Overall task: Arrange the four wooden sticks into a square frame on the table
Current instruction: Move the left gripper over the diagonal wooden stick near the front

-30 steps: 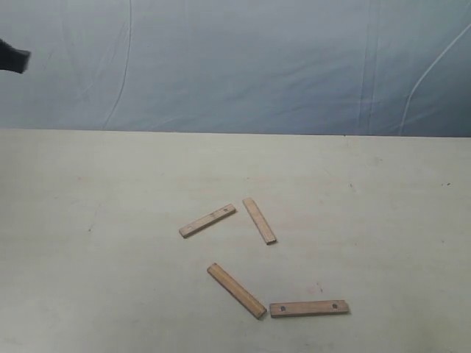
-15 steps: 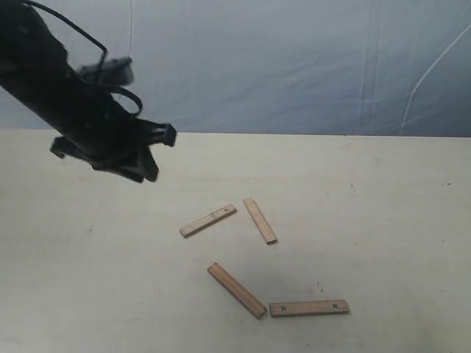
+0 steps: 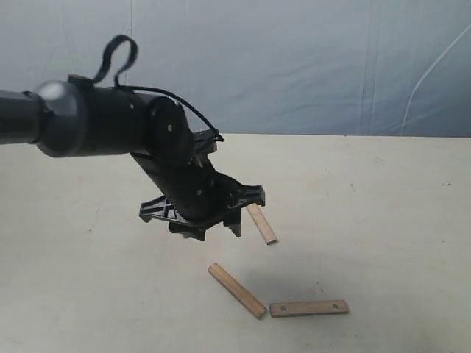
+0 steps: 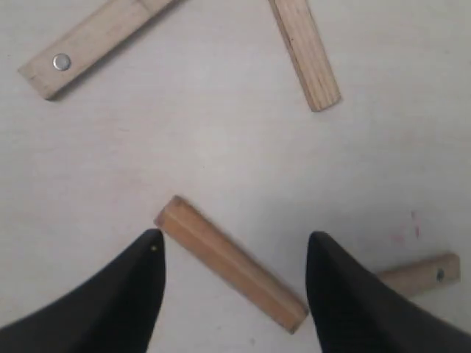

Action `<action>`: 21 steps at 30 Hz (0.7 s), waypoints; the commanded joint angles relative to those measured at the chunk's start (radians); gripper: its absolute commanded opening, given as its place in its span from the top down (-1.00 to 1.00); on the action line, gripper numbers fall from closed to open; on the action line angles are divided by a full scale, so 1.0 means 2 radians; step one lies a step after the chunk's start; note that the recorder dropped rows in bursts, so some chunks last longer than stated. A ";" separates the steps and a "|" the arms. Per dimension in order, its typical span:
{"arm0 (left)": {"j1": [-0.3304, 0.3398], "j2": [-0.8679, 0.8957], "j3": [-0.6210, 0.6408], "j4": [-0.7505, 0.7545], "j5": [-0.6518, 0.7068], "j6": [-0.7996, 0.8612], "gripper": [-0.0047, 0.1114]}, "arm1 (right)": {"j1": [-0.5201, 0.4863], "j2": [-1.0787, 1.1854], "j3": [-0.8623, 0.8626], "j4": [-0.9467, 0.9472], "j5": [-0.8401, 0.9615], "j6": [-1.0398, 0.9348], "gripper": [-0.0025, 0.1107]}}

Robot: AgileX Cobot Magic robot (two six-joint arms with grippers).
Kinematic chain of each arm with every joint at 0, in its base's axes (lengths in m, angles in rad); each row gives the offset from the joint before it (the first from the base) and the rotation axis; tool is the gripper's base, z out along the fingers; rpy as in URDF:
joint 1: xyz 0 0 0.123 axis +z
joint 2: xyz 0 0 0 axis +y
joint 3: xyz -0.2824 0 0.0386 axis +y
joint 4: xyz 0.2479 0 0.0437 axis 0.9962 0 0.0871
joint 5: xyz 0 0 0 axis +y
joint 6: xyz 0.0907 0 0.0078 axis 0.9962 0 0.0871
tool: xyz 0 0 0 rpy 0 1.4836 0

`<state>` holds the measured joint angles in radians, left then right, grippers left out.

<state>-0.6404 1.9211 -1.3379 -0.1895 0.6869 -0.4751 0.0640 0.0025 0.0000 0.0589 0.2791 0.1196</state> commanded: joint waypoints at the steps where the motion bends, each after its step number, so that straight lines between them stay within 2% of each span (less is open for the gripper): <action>1: -0.023 0.032 -0.003 0.054 -0.030 -0.130 -0.03 | -0.002 -0.001 0.000 0.002 -0.001 -0.003 0.97; 4: -0.035 0.048 -0.003 0.072 -0.021 -0.185 -0.03 | -0.002 -0.001 0.000 0.002 -0.001 -0.003 0.97; 10: -0.080 0.060 -0.003 0.177 0.029 -0.378 -0.15 | -0.002 -0.001 0.000 0.002 -0.001 -0.003 0.97; 14: -0.106 0.061 -0.003 0.221 0.008 -0.477 -0.19 | -0.002 -0.001 0.000 0.002 -0.002 -0.003 0.97; 17: -0.113 0.069 -0.003 0.222 -0.017 -0.508 -0.19 | -0.002 -0.001 0.000 0.002 -0.002 -0.003 0.97; 21: -0.117 0.085 -0.003 0.214 -0.010 -0.520 -0.19 | -0.002 -0.001 0.000 0.002 -0.002 -0.003 0.97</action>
<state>-0.8626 2.0680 -1.3409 0.2391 0.6596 -1.4780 0.0640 0.0025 0.0000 0.0623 0.2791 0.1196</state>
